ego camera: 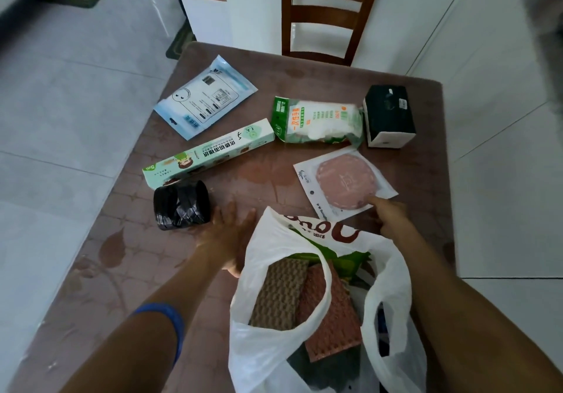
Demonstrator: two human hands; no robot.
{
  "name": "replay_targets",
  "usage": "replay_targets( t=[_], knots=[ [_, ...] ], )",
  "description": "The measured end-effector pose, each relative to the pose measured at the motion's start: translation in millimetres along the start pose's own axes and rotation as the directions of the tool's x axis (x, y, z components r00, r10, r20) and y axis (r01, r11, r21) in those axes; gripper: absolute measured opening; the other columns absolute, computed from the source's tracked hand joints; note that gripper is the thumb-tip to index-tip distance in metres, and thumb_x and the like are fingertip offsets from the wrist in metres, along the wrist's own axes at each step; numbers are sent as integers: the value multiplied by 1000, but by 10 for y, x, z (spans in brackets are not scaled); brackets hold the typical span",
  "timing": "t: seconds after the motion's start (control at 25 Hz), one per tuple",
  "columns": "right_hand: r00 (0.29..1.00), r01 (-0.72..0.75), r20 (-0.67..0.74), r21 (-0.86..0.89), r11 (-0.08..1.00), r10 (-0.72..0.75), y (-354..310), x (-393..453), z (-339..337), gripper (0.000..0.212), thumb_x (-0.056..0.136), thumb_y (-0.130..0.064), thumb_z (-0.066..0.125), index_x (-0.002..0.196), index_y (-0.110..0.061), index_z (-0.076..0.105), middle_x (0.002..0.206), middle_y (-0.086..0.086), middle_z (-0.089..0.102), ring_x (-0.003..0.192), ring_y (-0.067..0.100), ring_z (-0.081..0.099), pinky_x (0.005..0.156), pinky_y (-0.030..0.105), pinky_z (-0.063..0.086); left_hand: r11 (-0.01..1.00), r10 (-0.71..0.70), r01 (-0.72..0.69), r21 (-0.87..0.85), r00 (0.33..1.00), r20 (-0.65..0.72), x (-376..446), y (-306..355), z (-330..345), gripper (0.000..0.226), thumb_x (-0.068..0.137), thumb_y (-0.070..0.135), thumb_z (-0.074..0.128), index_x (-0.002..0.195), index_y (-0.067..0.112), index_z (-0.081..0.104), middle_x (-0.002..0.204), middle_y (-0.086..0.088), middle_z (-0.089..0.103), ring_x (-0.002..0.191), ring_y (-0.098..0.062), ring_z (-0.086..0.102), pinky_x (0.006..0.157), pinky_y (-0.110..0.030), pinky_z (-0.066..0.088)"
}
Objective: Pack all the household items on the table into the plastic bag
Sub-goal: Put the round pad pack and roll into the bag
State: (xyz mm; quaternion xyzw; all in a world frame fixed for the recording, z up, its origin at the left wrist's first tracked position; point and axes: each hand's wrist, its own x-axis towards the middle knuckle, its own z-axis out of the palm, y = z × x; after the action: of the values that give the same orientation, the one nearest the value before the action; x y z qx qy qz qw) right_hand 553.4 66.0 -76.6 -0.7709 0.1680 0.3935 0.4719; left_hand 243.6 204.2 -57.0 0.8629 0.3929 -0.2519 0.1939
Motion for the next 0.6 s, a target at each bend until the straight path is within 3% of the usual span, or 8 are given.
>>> replay_targets(
  t=[0.08,0.2,0.28,0.36,0.44,0.52,0.56,0.6],
  knots=[
    [1000,10,-22,-60,998,-11,-33,-26,109,49,70,-11,79,116,0,64,108,17,69,94,34,68,84,49,58,988,-93,92,127,996,7,97,-65,137,92,96,32,54,151,18,-18,161,-15,-18,148,-42,-4,107,-57,38],
    [986,147,-63,-102,984,-154,-93,-119,198,36,83,-16,67,119,-10,64,114,15,70,97,32,67,87,49,56,982,-66,62,177,998,16,194,-184,253,102,91,37,59,149,22,-23,161,-14,-19,148,-43,-3,103,-58,41],
    [959,277,-92,104,955,-268,-174,-236,140,36,88,-18,58,123,-18,58,115,10,67,98,28,66,85,47,57,977,-71,75,199,997,-27,223,-205,316,106,88,42,61,149,19,-22,160,-17,-14,147,-46,2,103,-58,39],
    [947,321,-146,363,875,-287,-252,-372,-20,34,89,-19,55,123,-21,53,115,12,65,98,29,67,83,47,58,980,-56,65,189,997,-55,225,-165,316,111,85,47,64,148,20,-22,159,-20,-11,146,-47,5,103,-58,38],
    [960,263,-228,536,802,-162,-297,-479,-247,35,90,-17,58,125,-16,54,116,15,65,96,32,68,81,49,59,988,-53,60,141,997,-55,206,-153,268,112,81,49,68,144,29,-22,157,-16,-11,146,-46,3,105,-58,37],
    [955,227,-292,592,773,-57,-276,-673,-449,32,88,-6,60,120,-8,60,119,19,65,95,31,67,79,43,58,996,-29,32,87,999,-34,107,-159,180,105,82,47,68,150,28,-9,159,-14,-8,147,-44,2,109,-56,33],
    [946,237,-321,590,772,-44,-234,-802,-537,31,87,-2,60,118,-5,61,122,20,65,95,31,66,80,42,57,999,-34,33,-28,998,-44,4,-131,110,97,84,42,68,152,22,3,161,-15,1,147,-42,7,110,-54,31],
    [939,258,-339,574,777,-61,-209,-976,-635,33,87,0,62,120,-5,61,124,19,64,99,31,66,84,43,56,955,-67,43,-293,995,-71,-143,-58,7,83,86,34,68,151,13,20,159,-18,18,144,-41,21,111,-52,34]
  ],
)
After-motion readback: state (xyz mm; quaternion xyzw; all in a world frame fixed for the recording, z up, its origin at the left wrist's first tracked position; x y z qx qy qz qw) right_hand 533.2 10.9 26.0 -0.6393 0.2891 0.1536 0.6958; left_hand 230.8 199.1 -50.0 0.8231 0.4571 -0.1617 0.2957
